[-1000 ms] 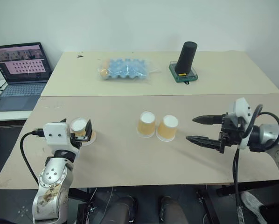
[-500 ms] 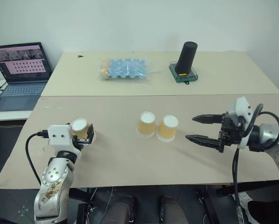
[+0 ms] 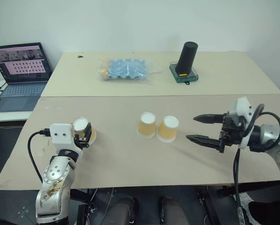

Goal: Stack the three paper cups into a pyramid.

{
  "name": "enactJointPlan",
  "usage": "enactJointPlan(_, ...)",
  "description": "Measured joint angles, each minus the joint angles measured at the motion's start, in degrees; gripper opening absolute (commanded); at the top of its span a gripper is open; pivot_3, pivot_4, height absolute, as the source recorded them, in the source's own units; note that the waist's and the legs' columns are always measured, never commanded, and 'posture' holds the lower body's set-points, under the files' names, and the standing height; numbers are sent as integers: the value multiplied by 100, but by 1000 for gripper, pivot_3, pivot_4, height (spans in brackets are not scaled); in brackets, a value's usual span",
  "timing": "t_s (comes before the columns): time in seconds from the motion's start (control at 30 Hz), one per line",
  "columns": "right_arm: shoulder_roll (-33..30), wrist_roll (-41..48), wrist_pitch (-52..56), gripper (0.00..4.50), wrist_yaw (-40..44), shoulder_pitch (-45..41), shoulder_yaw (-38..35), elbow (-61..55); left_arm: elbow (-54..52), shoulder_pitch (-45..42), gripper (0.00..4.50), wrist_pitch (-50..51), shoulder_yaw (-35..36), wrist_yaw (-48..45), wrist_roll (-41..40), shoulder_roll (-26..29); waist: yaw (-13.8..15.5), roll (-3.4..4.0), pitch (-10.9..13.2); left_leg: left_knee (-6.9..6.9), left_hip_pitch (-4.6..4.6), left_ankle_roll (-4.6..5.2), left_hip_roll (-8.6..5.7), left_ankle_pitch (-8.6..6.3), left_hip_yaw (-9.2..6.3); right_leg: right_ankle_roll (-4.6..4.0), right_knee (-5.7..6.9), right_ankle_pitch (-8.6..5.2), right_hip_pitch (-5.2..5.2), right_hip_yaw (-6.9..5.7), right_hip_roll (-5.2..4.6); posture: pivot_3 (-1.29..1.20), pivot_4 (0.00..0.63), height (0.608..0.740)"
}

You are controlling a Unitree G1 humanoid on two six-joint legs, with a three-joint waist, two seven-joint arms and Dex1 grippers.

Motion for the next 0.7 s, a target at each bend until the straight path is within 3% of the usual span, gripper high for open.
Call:
enactJointPlan(0.17, 1, -3, 0, 4429, -73, 1, -2, 0, 93, -427, 2439, -2, 23, -28, -35, 116, 18, 0, 0, 0, 1, -2, 1, 1, -1, 0, 1, 0, -1, -3, 0, 0, 150, 740)
enactJointPlan(0.27, 16, -14, 0, 4429, -166, 14, -13, 3, 515, -1449, 2439, 14, 32, -286, -153, 485, 61, -2, 1, 8, -2, -6, 1, 4, -2, 0, 4, 1, -7, -19, 15, 0, 150, 740)
enactJointPlan(0.37, 55, -24, -1, 4429, -303, 33, -41, -21, 1382, -3325, 2439, 73, -55, -1093, -553, 1081, 100, -6, 3, 31, -9, 1, -2, -1, -6, 8, 0, 6, -12, -28, 21, 0, 150, 740)
enactJointPlan(0.43, 81, -29, -1, 4429, -395, 41, -61, -37, 2039, -4360, 2439, 189, -108, -1595, -857, 1194, 86, -5, 2, 35, -8, 10, -10, -6, -2, 19, -1, 12, -12, -27, 15, 0, 150, 740)
enactJointPlan(0.6, 116, -92, -2, 4429, -606, 81, -134, -62, 3393, -5275, 2439, 807, -456, -3009, -1604, 1181, -26, -5, 1, 35, -25, -10, -16, 7, 14, 26, 2, 8, -18, -29, 5, 0, 150, 740)
enactJointPlan(0.7, 124, -123, -1, 4429, -743, 212, -207, -170, 3988, -5495, 2439, 969, -960, -4371, -1891, 1141, -67, -7, 3, 35, -39, -12, -13, 8, 15, 24, 2, 8, -32, -30, 5, 0, 150, 740)
